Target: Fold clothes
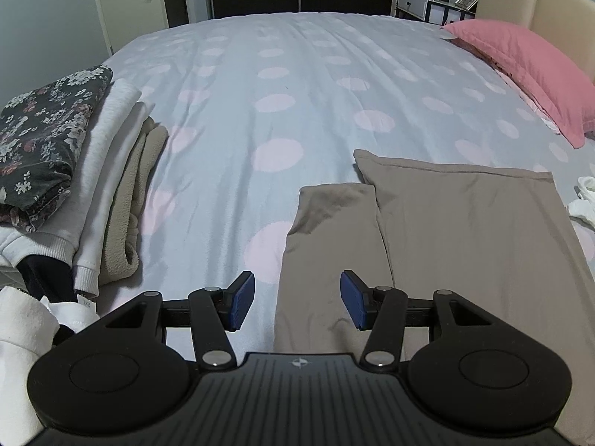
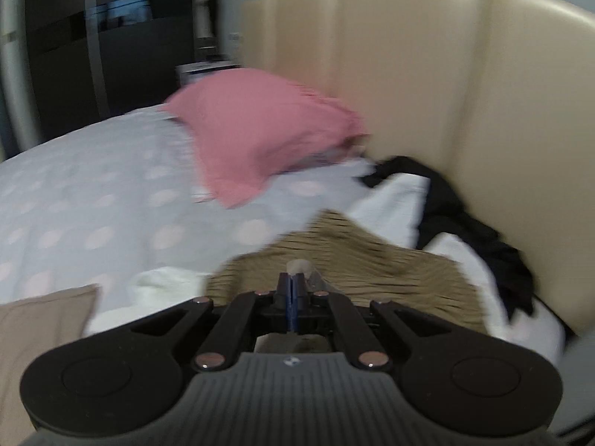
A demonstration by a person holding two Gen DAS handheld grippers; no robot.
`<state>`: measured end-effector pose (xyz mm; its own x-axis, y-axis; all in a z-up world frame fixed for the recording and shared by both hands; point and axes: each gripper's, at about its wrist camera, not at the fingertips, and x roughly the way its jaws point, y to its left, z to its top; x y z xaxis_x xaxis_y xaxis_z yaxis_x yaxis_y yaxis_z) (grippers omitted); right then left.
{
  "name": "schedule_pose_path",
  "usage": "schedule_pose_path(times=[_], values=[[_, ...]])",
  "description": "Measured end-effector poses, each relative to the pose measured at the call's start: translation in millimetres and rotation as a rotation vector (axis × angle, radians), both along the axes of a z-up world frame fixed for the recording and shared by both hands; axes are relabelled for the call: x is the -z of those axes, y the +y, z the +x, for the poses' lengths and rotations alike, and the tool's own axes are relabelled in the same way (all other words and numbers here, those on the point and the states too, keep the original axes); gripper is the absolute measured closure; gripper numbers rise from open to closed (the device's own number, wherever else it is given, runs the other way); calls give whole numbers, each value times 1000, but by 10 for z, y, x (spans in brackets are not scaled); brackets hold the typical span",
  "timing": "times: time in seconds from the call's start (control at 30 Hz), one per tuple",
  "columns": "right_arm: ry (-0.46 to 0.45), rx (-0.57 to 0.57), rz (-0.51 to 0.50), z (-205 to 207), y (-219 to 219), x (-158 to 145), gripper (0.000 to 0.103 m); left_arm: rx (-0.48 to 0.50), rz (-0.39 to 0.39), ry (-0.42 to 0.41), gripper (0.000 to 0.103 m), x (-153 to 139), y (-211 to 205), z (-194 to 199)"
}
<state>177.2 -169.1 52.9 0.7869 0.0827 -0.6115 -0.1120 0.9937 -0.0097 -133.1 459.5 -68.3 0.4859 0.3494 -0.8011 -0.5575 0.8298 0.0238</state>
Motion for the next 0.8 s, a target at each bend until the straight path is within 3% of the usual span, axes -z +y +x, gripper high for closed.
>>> schedule_pose_path(times=[0.2, 0.5, 0.6, 0.67, 0.8], values=[[25, 107, -26, 134, -265, 154, 102, 2, 7, 18, 54, 19, -13, 22], [17, 104, -28, 655, 73, 480, 102, 14, 33, 68, 54, 108, -45, 44], [31, 113, -8, 769, 142, 553, 90, 10, 36, 79, 54, 135, -24, 56], [19, 108, 21, 763, 134, 565, 76, 8, 34, 83, 54, 146, -12, 62], [2, 114, 18, 662, 30, 585, 76, 17, 34, 86, 54, 154, -14, 69]])
